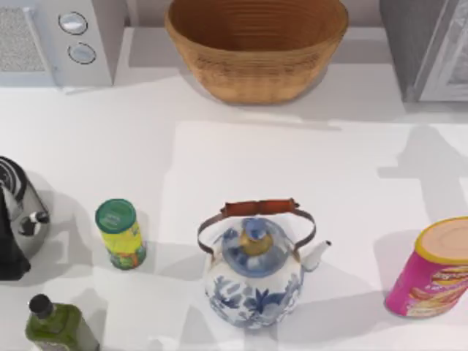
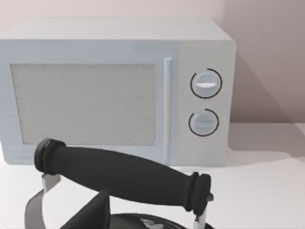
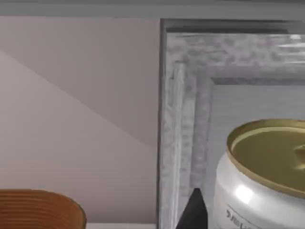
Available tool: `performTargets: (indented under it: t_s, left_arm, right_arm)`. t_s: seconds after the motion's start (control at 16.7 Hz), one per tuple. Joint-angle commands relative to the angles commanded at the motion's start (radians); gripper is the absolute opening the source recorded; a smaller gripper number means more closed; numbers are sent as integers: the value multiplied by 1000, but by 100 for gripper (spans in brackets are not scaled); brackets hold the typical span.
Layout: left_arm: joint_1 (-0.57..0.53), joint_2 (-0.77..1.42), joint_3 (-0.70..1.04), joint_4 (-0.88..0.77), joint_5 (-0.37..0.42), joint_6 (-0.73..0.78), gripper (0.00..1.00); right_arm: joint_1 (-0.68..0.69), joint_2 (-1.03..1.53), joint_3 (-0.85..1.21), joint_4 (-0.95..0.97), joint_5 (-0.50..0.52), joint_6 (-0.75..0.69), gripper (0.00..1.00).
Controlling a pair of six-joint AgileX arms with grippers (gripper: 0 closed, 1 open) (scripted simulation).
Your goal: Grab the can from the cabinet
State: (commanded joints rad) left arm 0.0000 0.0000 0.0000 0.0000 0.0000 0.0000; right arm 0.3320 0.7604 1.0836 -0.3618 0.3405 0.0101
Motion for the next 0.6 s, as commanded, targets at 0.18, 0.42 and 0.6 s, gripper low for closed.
performTargets:
  t_s: [0.18, 0.42, 0.6]
  left_arm:
    - [0, 0, 0, 0, 0, 0, 100]
    - [0, 0, 0, 0, 0, 0, 100]
    - [0, 0, 0, 0, 0, 0, 100]
  right_arm:
    - [-92, -210, -352, 99, -94, -3, 0]
    - [-208, -476, -756, 224, -213, -7, 0]
    - [-280, -641, -958, 303, -286, -9, 0]
